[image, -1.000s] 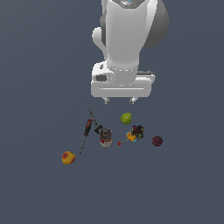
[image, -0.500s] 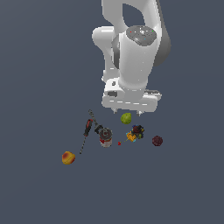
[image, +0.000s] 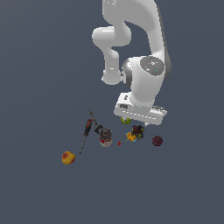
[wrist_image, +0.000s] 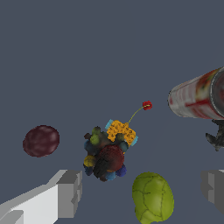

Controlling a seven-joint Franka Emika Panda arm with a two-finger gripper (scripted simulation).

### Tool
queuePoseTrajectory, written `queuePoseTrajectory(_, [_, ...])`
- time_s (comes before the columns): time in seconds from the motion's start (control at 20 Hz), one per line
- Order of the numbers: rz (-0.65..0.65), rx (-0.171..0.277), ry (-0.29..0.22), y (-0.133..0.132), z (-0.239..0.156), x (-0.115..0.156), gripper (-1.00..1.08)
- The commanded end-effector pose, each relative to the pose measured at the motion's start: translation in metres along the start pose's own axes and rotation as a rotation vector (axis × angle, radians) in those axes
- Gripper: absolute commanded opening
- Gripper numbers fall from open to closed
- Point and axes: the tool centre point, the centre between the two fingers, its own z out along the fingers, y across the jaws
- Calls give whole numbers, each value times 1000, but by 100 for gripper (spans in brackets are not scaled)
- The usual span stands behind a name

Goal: Pick up a designated object from a clutter of objects.

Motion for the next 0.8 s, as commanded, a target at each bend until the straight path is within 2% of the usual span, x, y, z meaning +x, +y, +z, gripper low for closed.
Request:
queuePoseTrajectory(0.0, [33, 2, 2, -9, 15, -4, 100])
queuePoseTrajectory(0.4, [97, 7, 2, -26, 45, -16, 100])
queuePoseTrajectory(0.75, [108, 8, 1, -29, 51, -19, 100])
